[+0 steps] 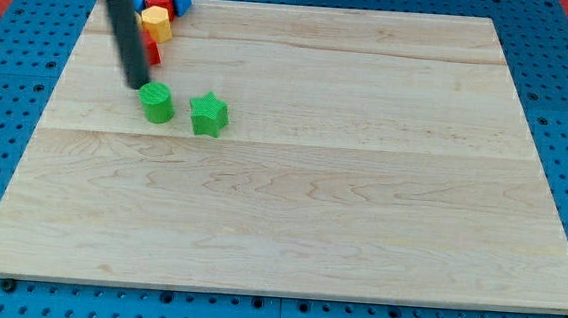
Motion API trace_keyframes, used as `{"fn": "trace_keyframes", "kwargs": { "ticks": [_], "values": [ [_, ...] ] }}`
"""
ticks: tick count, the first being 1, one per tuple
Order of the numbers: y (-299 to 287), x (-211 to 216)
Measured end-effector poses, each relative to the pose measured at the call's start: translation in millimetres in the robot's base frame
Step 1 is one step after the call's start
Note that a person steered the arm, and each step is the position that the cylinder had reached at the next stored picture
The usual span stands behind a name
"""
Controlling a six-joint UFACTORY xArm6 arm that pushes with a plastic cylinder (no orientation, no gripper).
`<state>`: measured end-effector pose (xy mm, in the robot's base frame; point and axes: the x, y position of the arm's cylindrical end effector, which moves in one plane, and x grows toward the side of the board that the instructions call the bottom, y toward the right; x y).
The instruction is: Move the yellow hexagon to the top of the green star
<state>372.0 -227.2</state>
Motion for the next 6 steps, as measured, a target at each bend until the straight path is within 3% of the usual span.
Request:
{"fn": "trace_keyframes", "kwargs": {
  "ticks": [1,2,3,4,6],
  "values": [
    [-69.1,-17.9],
    [-72.4,-59.2],
    [-32.8,-111.2],
    [-33.0,-129.0],
    [36.0,-129.0]
  ]
}}
